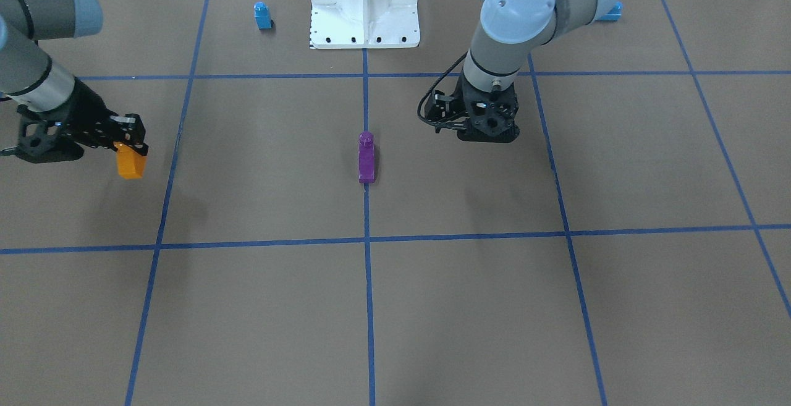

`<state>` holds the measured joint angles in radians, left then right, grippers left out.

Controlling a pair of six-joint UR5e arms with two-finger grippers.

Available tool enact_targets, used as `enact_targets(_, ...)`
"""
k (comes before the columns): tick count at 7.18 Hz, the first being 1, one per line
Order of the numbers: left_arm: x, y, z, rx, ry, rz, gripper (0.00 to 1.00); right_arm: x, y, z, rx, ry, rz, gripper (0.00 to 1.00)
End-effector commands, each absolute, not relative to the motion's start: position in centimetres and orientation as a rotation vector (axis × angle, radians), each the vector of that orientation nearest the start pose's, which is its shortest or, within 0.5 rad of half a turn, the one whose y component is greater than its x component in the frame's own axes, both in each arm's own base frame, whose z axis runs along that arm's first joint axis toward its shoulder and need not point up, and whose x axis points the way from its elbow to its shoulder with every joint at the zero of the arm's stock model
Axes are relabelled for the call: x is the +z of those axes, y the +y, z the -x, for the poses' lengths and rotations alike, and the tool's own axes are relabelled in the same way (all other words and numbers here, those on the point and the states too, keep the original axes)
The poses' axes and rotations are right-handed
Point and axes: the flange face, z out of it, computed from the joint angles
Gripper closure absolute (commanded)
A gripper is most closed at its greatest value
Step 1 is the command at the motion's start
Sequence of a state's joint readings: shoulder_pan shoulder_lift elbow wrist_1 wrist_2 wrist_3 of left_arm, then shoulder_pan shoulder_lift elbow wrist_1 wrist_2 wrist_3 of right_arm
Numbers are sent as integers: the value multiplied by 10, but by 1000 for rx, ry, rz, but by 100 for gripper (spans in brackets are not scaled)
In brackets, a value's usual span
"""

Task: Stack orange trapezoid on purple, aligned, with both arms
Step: 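Carry the orange block above the purple block while the left arm withdraws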

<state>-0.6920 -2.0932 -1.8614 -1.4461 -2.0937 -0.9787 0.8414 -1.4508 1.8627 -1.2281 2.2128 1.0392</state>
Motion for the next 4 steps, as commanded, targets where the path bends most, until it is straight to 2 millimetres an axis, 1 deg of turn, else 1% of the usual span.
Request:
enact_targets(1,309,-446,-355,143,795,-32,0,308,-420,423,66,-992,29,100)
enact_targets(2,321,-449,-345,152,783,-33,0,246,-409,464,40,-966,29,100)
enact_targets(3,329,-449,-341,145,772,-28,0,201,-395,497,9,-947,24,100)
enact_targets(4,329,-452,-336,138,772,-32,0,181,-385,528,-16,-946,14,100)
